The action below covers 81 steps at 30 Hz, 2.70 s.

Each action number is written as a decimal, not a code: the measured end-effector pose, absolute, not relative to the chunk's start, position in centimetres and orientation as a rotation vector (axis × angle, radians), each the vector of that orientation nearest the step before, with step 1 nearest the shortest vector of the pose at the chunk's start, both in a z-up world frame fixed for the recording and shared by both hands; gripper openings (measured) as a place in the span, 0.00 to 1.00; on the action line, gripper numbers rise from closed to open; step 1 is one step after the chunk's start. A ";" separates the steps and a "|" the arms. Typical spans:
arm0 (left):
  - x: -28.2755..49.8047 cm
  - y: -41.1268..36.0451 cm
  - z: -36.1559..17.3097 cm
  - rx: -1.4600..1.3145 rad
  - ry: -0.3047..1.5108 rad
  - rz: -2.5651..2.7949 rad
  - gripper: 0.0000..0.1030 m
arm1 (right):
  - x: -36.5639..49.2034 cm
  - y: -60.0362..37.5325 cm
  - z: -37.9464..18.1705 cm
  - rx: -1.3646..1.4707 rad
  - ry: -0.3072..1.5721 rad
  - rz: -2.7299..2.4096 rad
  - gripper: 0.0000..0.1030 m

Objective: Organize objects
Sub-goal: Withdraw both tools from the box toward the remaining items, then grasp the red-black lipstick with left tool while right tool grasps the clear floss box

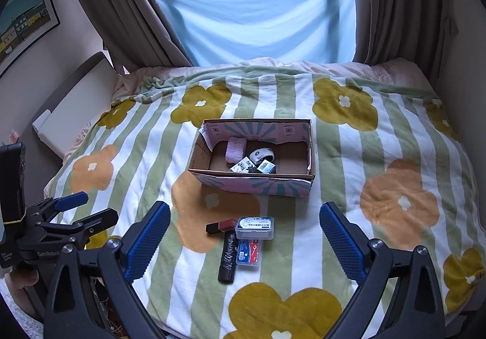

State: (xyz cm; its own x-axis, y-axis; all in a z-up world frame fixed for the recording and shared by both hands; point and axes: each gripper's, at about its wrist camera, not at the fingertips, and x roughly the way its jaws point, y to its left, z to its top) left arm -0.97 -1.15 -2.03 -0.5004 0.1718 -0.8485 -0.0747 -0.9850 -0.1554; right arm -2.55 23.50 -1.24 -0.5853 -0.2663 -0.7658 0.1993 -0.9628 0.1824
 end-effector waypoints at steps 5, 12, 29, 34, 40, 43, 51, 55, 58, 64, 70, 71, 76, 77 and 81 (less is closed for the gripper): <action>-1.1 -1.7 -3.0 -1.527 -0.210 2.583 1.00 | -2.7 23.5 -2.2 1.280 -0.101 -2.558 0.95; -2.0 -2.2 -4.7 -1.598 -0.284 2.548 1.00 | -4.0 23.6 -3.9 1.296 -0.064 -2.516 0.95; -8.7 0.4 -19.0 -1.890 -0.515 2.301 1.00 | -6.5 20.5 -18.8 1.412 0.039 -2.432 0.95; -10.8 1.2 -24.5 -1.955 -0.565 2.235 1.00 | -7.3 19.8 -23.6 1.460 0.008 -2.443 0.95; -12.8 1.9 -29.6 -2.013 -0.556 2.185 0.99 | -8.0 19.1 -28.3 1.510 0.006 -2.470 0.95; -13.4 2.1 -31.4 -2.037 -0.581 2.158 0.99 | -8.3 18.7 -29.6 1.525 0.013 -2.489 0.95; -14.5 3.0 -33.5 -2.067 -0.610 2.140 0.99 | -9.2 18.3 -30.8 1.535 0.059 -2.523 0.95; -14.7 3.1 -34.2 -2.092 -0.634 2.131 0.97 | -9.6 18.0 -31.3 1.545 0.071 -2.511 0.95; -14.8 3.0 -34.6 -2.097 -0.680 2.118 0.95 | -9.8 18.0 -31.4 1.545 0.072 -2.513 0.95; -14.8 3.1 -35.1 -2.109 -0.719 2.100 0.91 | -10.5 17.8 -31.6 1.562 0.080 -2.518 0.95; -14.9 3.1 -35.5 -2.118 -0.734 2.099 0.84 | -11.0 17.6 -32.0 1.580 0.085 -2.492 0.87; -14.9 3.1 -35.6 -2.123 -0.737 2.098 0.80 | -11.1 17.5 -32.1 1.583 0.089 -2.491 0.84; -14.9 3.1 -35.8 -2.125 -0.735 2.092 0.80 | -11.0 17.5 -31.9 1.577 0.097 -2.506 0.84; -14.9 3.2 -35.8 -2.124 -0.728 2.094 0.80 | -11.0 17.7 -31.7 1.574 0.099 -2.514 0.84; -14.8 3.4 -35.6 -2.120 -0.732 2.096 0.80 | -11.1 18.5 -31.3 1.567 0.085 -2.535 0.84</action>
